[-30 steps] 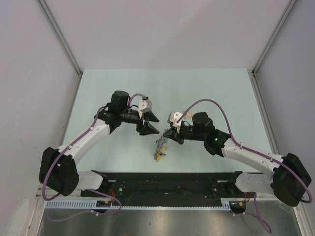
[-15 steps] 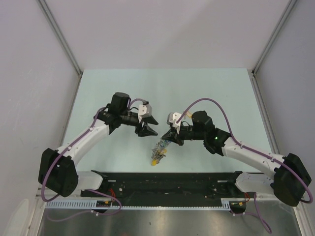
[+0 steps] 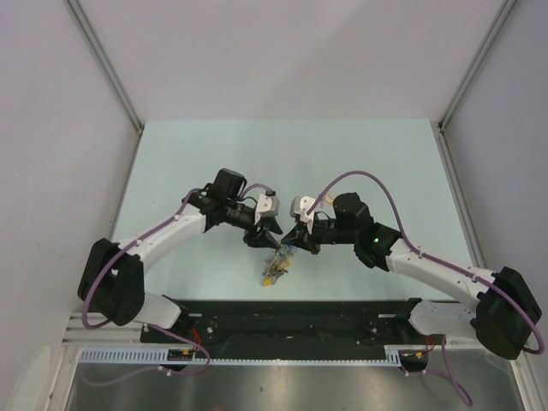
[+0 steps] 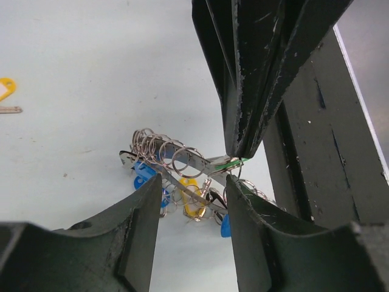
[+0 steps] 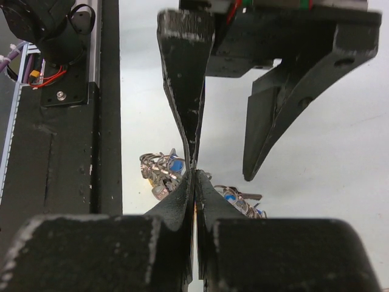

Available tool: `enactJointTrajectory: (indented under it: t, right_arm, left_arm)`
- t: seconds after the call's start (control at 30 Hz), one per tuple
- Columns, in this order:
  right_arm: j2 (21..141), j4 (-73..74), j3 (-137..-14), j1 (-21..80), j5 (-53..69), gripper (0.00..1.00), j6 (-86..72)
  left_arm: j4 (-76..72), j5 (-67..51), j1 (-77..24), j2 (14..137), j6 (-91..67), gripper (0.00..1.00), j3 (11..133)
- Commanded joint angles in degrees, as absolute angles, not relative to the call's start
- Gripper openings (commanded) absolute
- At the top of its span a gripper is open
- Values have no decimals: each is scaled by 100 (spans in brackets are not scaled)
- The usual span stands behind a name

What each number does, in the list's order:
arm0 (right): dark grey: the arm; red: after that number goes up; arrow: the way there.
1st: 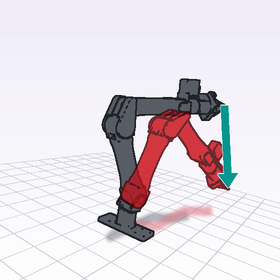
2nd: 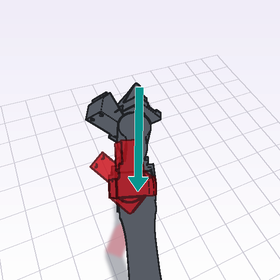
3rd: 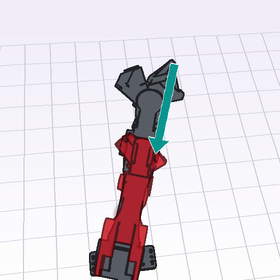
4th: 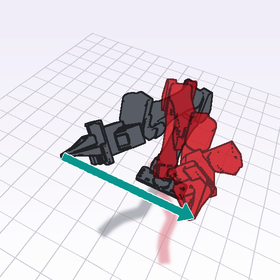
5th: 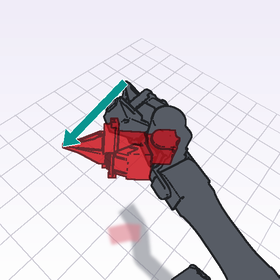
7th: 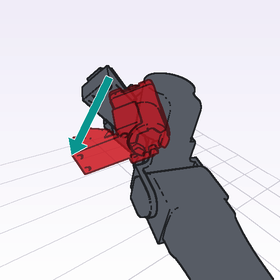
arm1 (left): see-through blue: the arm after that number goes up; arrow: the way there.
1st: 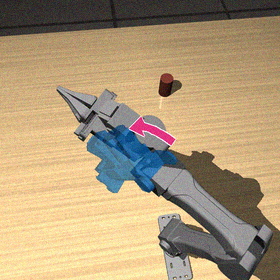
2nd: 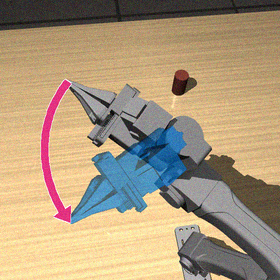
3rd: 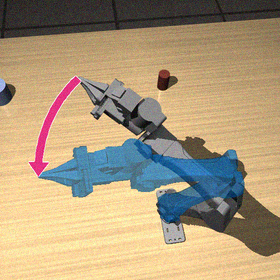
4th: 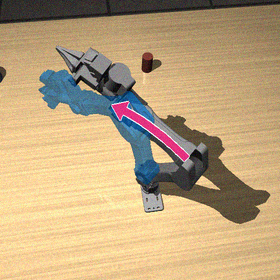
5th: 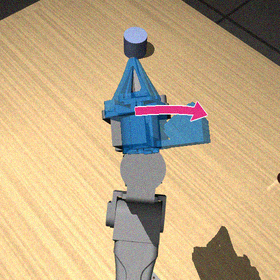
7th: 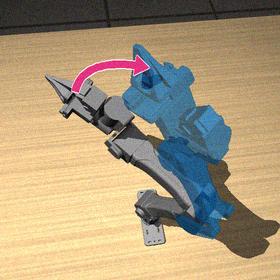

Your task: Put the keys on the keyring

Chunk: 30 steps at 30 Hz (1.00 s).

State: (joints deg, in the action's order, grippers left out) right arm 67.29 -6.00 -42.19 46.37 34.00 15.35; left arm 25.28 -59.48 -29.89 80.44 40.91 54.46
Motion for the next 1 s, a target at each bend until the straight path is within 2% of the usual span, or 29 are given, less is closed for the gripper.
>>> enactJointTrajectory:
  t: [0.0, 0.3, 0.6, 0.73, 0.83, 0.87, 0.97]
  right_arm:
    - [6724, -765, -4526, 4641, 3516, 0, 1617]
    - [6741, -730, -4526, 4649, 3428, 0, 1635]
    - [6706, -668, -4526, 4649, 3331, 0, 1652]
    - [6706, -642, -4526, 4632, 3296, 0, 1661]
    - [6688, -607, -4526, 4641, 3235, 0, 1661]
    - [6680, -598, -4526, 4632, 3191, 0, 1661]
    - [6645, -528, -4526, 4632, 3077, 0, 1635]
  left_arm:
    - [3199, -6556, -3111, 8183, 4562, 50, 5739]
    - [3313, -6794, -3111, 8218, 4614, 34, 5827]
    - [3585, -7145, -3111, 8270, 4807, 33, 5941]
    - [3735, -7146, -3120, 8297, 4913, 25, 6003]
    - [3832, -7180, -3111, 8314, 4966, 15, 6021]
    - [3849, -7189, -3111, 8314, 4983, 8, 6029]
    - [3894, -7181, -3111, 8323, 4983, 0, 6056]
